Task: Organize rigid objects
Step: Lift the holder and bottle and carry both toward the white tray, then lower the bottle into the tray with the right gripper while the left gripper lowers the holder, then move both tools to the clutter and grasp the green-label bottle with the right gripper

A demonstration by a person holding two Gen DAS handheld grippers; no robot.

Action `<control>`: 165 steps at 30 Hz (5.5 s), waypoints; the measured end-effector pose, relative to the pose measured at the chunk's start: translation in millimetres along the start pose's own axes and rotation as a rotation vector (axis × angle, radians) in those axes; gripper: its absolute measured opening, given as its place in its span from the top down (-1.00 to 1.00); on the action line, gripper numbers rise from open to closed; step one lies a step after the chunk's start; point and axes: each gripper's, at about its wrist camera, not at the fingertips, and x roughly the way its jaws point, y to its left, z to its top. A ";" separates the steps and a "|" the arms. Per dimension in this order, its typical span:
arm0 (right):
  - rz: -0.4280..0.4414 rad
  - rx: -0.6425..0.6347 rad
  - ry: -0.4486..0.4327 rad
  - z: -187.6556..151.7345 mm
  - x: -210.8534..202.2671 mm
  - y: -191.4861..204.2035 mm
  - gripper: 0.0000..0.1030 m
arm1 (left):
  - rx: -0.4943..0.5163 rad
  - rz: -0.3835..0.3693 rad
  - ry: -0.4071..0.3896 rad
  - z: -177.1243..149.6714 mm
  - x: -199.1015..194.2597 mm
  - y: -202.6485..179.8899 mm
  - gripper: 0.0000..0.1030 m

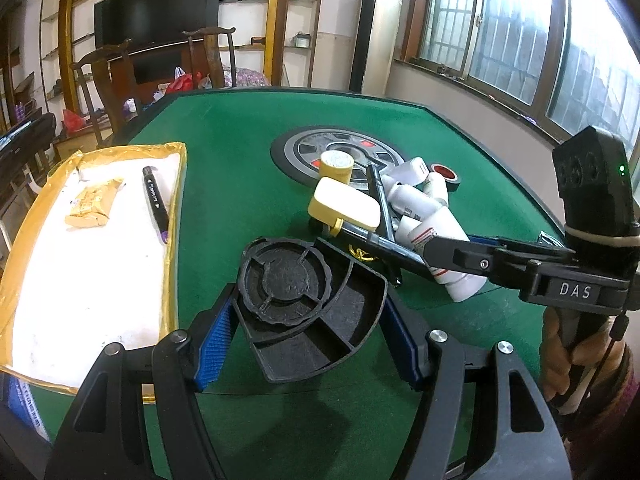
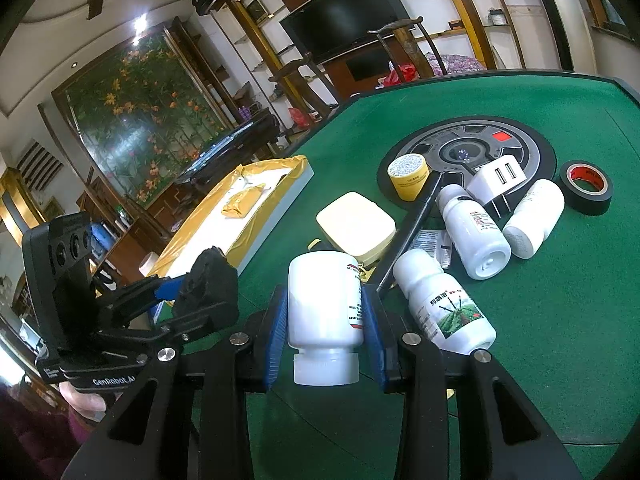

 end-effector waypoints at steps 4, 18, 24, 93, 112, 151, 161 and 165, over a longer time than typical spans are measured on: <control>0.001 0.001 0.000 0.5 0.2 -0.6 0.38 | -0.017 0.000 -0.009 2.4 -2.9 6.0 -0.31; 0.019 0.023 0.002 1.1 1.5 0.9 0.38 | -0.077 0.023 -0.044 5.0 -17.1 35.6 -0.31; 0.081 0.058 0.015 -3.1 7.7 18.5 0.38 | -0.125 0.040 -0.069 4.2 -25.5 60.0 -0.31; -0.042 0.153 0.266 108.5 243.6 99.5 0.37 | -0.002 0.102 0.276 82.5 75.9 222.4 -0.31; -0.090 0.009 0.249 110.5 233.9 118.5 0.36 | -0.013 0.160 0.341 55.8 67.0 205.1 -0.31; 0.001 0.239 0.144 23.7 13.5 -76.7 0.12 | -0.095 -0.199 0.178 17.9 37.9 11.1 -0.55; -0.085 0.002 0.246 15.2 33.3 -26.8 0.14 | -0.085 -0.187 0.256 8.9 50.8 -9.4 -0.55; -0.174 -0.123 0.284 9.9 41.2 -14.2 0.16 | -0.076 -0.186 0.258 8.1 49.7 -13.7 -0.55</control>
